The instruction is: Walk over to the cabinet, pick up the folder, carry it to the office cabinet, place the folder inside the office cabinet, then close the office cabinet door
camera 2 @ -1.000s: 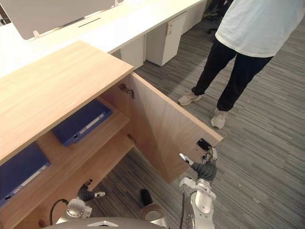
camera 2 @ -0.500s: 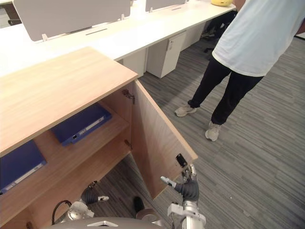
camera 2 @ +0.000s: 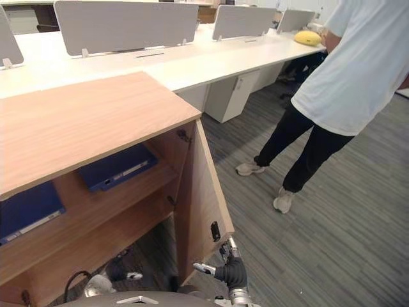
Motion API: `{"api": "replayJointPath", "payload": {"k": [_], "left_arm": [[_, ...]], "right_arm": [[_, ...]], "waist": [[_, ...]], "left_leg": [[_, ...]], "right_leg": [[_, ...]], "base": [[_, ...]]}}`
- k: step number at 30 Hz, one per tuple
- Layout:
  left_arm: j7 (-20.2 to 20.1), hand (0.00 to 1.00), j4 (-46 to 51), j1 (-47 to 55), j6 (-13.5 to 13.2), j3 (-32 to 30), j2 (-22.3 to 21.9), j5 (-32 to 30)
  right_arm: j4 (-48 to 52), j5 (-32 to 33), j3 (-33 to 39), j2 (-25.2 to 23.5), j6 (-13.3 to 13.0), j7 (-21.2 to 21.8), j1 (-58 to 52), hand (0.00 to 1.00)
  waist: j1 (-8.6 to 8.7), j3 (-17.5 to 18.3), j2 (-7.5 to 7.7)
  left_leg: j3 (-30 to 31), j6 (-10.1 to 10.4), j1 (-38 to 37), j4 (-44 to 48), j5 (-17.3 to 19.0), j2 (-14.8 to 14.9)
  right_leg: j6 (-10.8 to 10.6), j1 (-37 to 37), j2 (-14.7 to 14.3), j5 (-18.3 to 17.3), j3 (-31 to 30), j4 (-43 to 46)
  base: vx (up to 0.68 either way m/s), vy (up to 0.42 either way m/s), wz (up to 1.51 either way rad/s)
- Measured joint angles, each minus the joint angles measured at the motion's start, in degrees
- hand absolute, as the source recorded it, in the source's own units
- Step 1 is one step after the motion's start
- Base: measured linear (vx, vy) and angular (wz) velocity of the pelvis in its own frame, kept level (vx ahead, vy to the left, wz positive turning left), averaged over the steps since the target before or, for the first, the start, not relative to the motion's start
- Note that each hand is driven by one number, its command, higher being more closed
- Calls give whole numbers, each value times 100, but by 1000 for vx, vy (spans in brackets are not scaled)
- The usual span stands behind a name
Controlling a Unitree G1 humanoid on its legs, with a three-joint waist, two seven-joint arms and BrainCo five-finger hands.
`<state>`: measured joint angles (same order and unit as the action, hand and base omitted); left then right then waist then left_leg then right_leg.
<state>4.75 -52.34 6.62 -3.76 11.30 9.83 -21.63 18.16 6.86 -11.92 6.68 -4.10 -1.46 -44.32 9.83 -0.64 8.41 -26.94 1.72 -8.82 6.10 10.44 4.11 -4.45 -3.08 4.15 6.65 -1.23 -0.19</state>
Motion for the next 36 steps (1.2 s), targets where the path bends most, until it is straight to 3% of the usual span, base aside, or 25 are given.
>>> {"api": "replayJointPath", "payload": {"k": [4, 6, 9, 16, 21, 25, 30, 36], "left_arm": [[37, 0, -16, 1, 12, -115, 136, 6], [86, 0, -49, -12, 12, -199, 142, 7], [106, 0, -94, 57, 13, -279, 106, 10], [228, 0, -115, 79, 19, -572, 117, 73], [262, 0, -103, 130, 34, -728, 100, 246], [309, 0, 8, 133, 38, -806, 81, 367], [384, 0, 10, 151, 53, -978, 6, 526], [448, 0, 10, 200, 59, -1125, -103, 583]], "right_arm": [[-72, 66, -72, 263, 48, 36, 486, 0], [-72, 89, -333, 223, -156, 225, 1125, 0], [-377, 195, -388, 34, -209, 241, 1610, 0], [-748, 203, -583, -7, -284, 212, 2563, 0], [-1581, 296, -468, 77, -426, 130, 3263, 0], [-2178, 287, -311, 77, -440, -30, 3662, 0], [-2886, 158, -144, 60, -325, -54, 3871, 0], [-3636, -288, 264, 35, -290, -202, 3882, 0]], "waist": [[-49, 11, -14], [-113, 55, -9], [-311, 88, -17], [-470, 93, -26], [-538, 95, -52], [-704, 91, -84], [-828, 63, -235], [-852, -29, -373]], "left_leg": [[220, -51, 149, -33, -55, -89], [370, -81, 282, -75, -124, -132], [581, -91, 300, -249, -236, -163], [898, -149, 357, -339, -331, -165], [1147, -186, 490, -330, -356, -231], [1331, -192, 582, -390, -440, -263], [1534, -188, 605, -585, -583, -293], [1614, -206, 595, -709, -654, -316]], "right_leg": [[-7, -37, 105, -17, 185, -9], [36, -98, 159, 1, 317, -20], [136, -77, 188, -41, 522, -32], [137, 40, 219, -40, 845, -134], [128, 105, 261, -34, 1106, -240], [127, 99, 292, -35, 1268, -274], [100, 97, 317, -69, 1449, -280], [45, 97, 336, -94, 1518, -279]], "base": [[-42, -6, 30], [-22, -12, 40], [20, -16, 35], [39, -3, 25], [-5, -5, 23], [-23, -12, 26], [-18, -21, 22], [-9, -7, 6]]}}
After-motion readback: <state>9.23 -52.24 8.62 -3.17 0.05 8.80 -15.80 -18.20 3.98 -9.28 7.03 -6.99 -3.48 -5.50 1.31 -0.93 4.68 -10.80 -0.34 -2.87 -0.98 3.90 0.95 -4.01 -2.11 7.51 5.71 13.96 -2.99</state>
